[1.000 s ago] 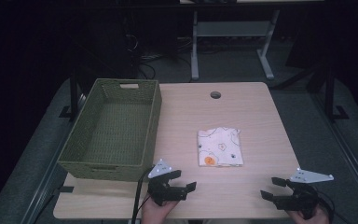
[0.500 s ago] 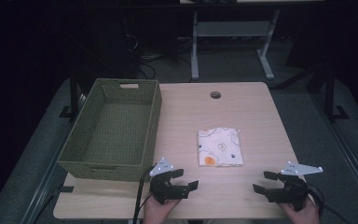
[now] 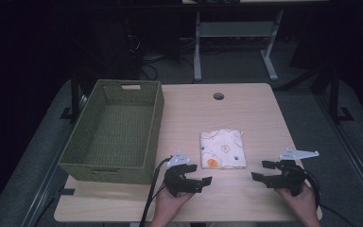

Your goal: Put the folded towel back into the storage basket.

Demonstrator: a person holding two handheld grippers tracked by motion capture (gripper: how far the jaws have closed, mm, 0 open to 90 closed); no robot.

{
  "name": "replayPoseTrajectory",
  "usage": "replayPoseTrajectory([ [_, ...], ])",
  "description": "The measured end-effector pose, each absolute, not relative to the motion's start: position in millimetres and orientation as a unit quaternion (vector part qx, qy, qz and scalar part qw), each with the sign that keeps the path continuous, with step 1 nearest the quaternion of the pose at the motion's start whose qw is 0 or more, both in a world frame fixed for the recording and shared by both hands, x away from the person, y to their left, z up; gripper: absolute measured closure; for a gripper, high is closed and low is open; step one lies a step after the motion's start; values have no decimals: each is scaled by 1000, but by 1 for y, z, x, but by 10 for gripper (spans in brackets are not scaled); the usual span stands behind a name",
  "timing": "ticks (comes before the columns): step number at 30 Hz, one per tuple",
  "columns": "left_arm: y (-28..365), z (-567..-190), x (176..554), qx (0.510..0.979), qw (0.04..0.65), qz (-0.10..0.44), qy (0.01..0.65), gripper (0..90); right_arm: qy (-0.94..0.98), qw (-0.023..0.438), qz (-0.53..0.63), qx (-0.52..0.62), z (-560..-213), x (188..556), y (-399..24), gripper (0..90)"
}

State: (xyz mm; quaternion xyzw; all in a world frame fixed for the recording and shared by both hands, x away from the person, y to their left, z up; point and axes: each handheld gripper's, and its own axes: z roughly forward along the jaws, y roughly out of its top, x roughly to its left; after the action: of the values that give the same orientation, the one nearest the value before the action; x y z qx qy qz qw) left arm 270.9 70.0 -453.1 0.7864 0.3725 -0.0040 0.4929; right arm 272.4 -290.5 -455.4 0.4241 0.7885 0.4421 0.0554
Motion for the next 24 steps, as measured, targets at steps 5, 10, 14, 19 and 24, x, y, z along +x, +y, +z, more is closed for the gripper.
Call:
replayPoseTrajectory([
  [5, 69, -453, 280, 779, 487, -9, 394, 238, 795, 45, 432, 423, -455, 287, -285, 221],
  [10, 70, -452, 285, 775, 480, -3, 410, 257, 800, 20, 426, 422, -453, 305, -284, 227],
  [14, 70, -451, 291, 773, 476, 1, 419, 276, 799, 12, 427, 424, -449, 318, -284, 227],
  [19, 65, -451, 299, 772, 469, 6, 429, 294, 798, 9, 429, 424, -443, 329, -286, 228],
  [24, 58, -450, 311, 769, 462, 0, 441, 310, 800, 5, 426, 423, -438, 343, -286, 233],
])
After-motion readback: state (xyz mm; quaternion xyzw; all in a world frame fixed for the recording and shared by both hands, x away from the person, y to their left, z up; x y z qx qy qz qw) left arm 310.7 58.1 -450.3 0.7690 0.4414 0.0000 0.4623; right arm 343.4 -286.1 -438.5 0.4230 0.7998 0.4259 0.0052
